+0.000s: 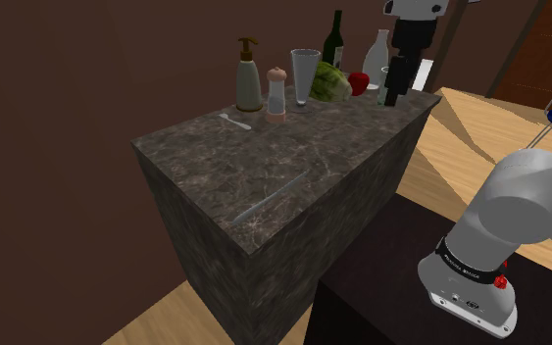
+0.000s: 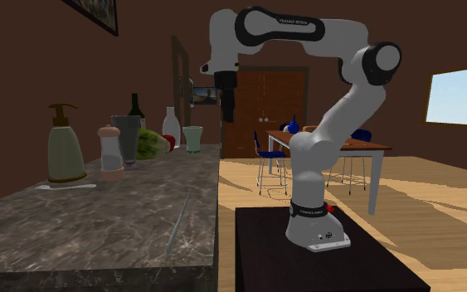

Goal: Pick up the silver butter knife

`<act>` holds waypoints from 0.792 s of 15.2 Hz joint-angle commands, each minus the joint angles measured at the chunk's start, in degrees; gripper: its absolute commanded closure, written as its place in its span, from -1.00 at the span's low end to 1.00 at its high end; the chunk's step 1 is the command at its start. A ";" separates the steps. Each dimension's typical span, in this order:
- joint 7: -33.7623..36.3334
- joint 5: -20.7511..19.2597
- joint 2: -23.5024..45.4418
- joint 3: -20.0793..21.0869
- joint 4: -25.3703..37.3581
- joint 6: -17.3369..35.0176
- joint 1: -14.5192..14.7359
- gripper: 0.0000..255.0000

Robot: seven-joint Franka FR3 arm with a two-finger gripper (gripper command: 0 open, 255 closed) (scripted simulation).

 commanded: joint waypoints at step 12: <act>-19.02 1.88 16.17 1.70 2.26 15.76 11.32 -1.00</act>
